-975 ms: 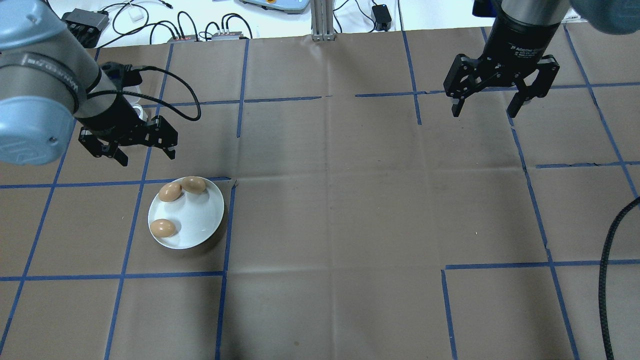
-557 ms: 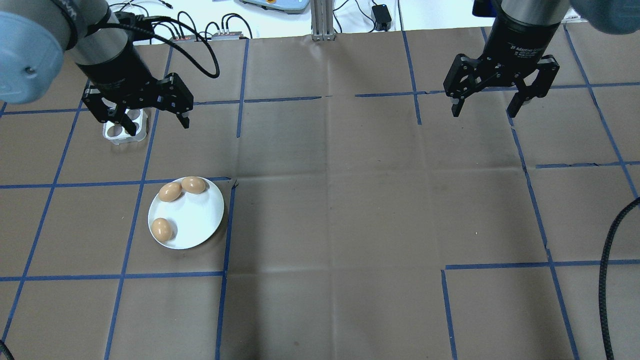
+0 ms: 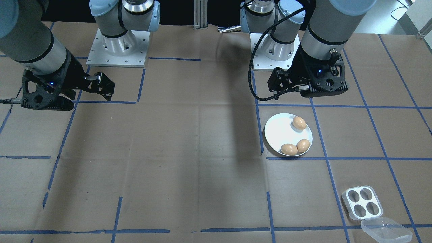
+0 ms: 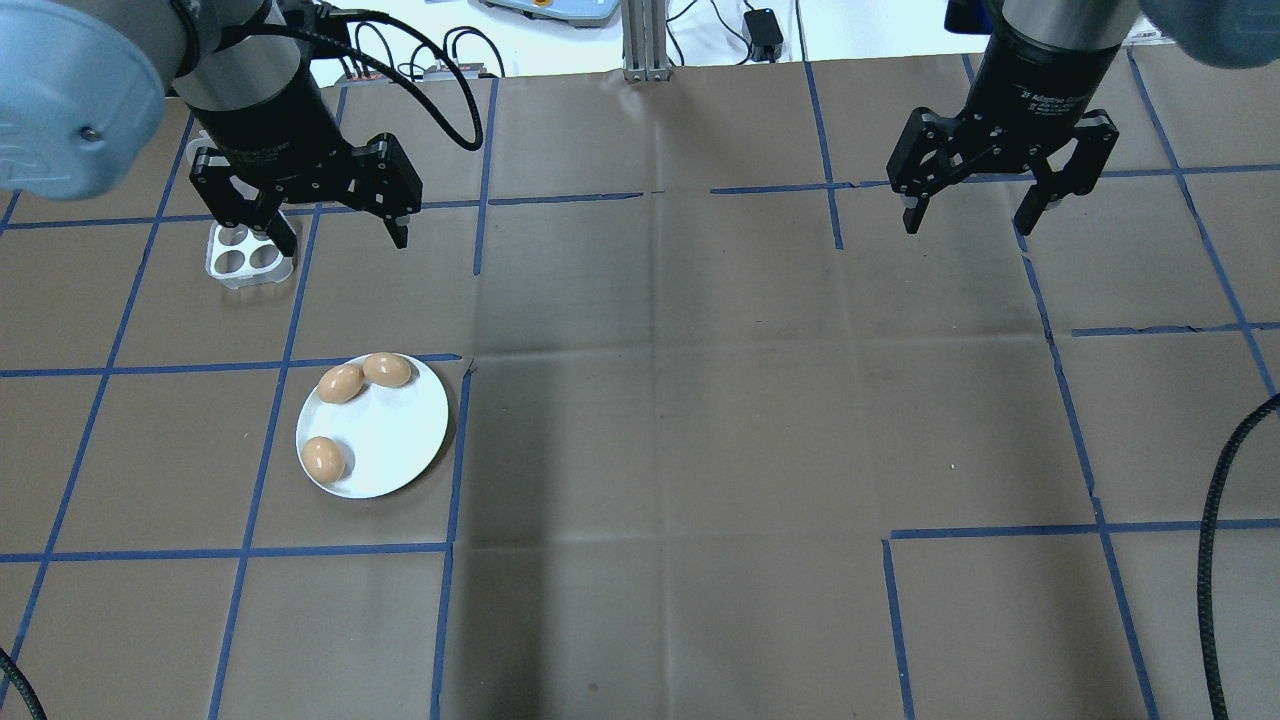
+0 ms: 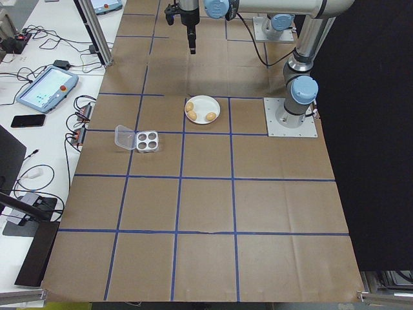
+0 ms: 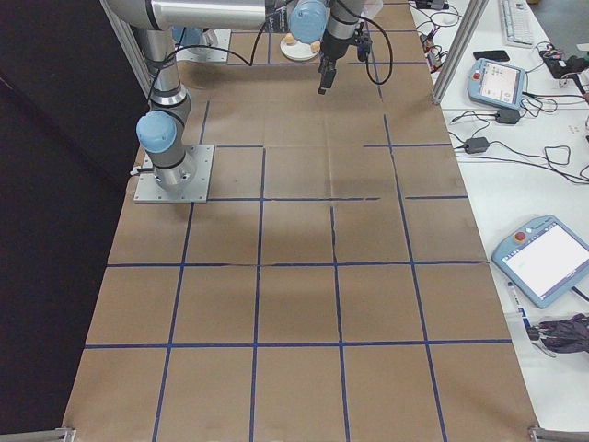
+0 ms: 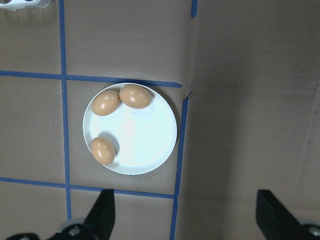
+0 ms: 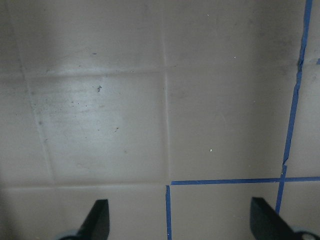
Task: Place egg on plate
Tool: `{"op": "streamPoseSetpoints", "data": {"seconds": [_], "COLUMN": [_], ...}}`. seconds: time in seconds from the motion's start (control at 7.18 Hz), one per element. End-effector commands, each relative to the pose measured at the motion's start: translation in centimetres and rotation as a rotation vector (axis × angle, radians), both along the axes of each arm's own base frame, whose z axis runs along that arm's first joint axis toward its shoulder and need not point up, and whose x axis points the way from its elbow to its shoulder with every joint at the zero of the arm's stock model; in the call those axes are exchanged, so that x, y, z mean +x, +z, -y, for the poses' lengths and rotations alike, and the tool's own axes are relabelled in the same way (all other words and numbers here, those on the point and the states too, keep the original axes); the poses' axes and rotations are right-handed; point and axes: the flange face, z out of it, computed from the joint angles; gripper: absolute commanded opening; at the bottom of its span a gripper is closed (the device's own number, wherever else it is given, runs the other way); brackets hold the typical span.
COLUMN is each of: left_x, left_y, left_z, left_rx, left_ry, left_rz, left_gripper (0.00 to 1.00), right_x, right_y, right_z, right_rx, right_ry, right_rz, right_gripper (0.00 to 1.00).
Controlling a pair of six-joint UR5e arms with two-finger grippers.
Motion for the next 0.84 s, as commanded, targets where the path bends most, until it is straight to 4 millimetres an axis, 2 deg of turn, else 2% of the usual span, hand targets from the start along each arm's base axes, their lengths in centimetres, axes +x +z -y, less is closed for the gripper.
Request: {"op": "streamPoseSetpoints", "data": {"seconds": [0.0, 0.7], "left_x": [-0.18, -0.25], "left_y": [0.70, 0.31], "left_z": [0.02, 0.11], "left_rx": [-0.014, -0.006], "left_ry": [-0.007, -0.006], "left_rz": [-0.006, -0.029], "left_gripper": [0.99, 0.99], "right_x": [0.00, -0.01], "right_y": [0.02, 0.02], "right_z": [-0.01, -0.01], "right_rx": [0.000, 0.000], "right_ry": [0.000, 0.000], "right_rz": [0.000, -0.001], "right_gripper": [1.00, 1.00]}}
